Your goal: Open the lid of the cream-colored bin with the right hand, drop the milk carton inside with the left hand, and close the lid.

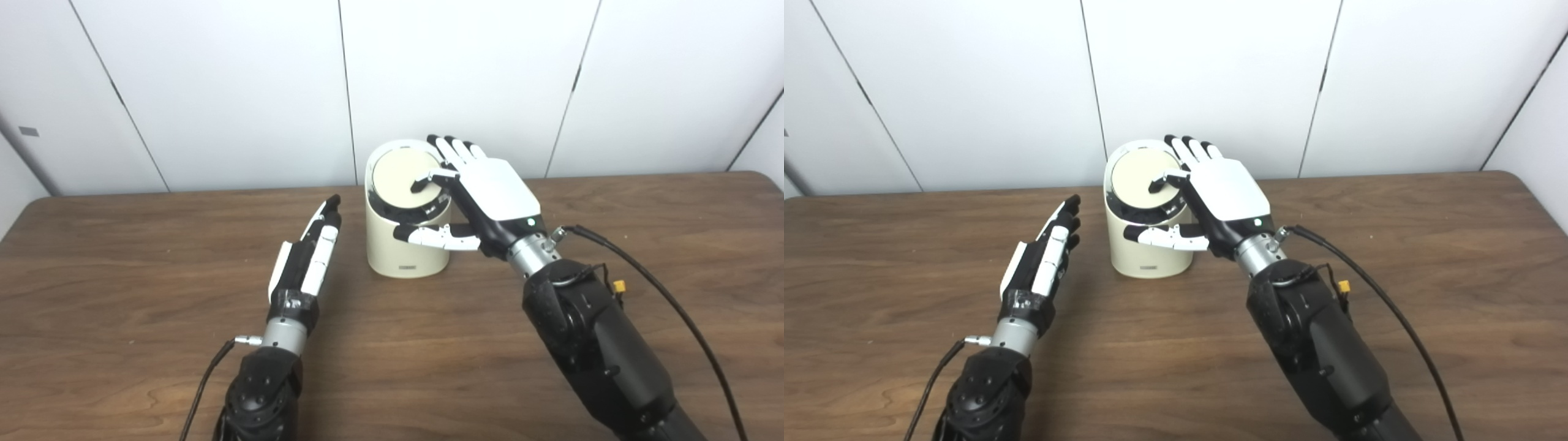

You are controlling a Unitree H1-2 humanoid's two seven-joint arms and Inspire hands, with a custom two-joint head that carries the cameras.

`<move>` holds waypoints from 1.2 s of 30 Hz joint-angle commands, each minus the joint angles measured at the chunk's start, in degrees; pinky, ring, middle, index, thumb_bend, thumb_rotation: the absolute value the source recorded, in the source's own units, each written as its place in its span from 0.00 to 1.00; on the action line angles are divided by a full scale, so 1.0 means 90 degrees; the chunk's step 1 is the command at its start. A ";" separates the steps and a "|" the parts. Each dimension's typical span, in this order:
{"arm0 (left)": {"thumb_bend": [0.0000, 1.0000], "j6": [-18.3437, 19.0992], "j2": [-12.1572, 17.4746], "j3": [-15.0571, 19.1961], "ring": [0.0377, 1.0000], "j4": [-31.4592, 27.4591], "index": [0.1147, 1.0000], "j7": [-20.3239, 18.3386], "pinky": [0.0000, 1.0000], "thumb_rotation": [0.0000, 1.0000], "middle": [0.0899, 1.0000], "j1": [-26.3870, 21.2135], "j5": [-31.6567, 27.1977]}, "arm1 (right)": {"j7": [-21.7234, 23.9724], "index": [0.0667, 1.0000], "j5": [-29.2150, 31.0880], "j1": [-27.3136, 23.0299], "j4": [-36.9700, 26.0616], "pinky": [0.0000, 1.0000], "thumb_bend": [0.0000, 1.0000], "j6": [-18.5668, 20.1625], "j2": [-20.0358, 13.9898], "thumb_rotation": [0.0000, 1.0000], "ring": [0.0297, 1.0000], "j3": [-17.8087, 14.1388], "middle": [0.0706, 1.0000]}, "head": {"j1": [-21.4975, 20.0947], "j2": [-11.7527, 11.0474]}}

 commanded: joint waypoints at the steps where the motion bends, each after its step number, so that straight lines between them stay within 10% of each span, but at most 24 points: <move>1: 0.61 -0.0056 -0.0027 -0.0030 1.00 -0.0236 1.00 0.0031 1.00 0.90 1.00 -0.0194 0.0111 | 0.0342 0.64 -0.0176 0.0006 0.0189 1.00 0.58 -0.0013 -0.0055 0.99 1.00 0.0164 1.00 | -0.0006 0.0007; 19: 0.62 -0.0073 -0.0022 0.0010 1.00 -0.0224 1.00 -0.0004 1.00 0.92 1.00 -0.0282 0.0099 | 0.1015 0.65 -0.0504 -0.0136 0.0018 1.00 0.60 0.0096 -0.0131 1.00 1.00 0.0168 1.00 | 0.0015 0.0028; 36: 0.63 -0.0072 0.0116 0.0069 1.00 -0.0255 1.00 0.0042 1.00 0.93 1.00 -0.0343 0.0260 | 0.0182 0.93 0.2393 -0.0046 -0.0479 0.88 0.48 0.0739 0.1208 1.00 0.98 -0.1795 0.99 | 0.0053 0.0038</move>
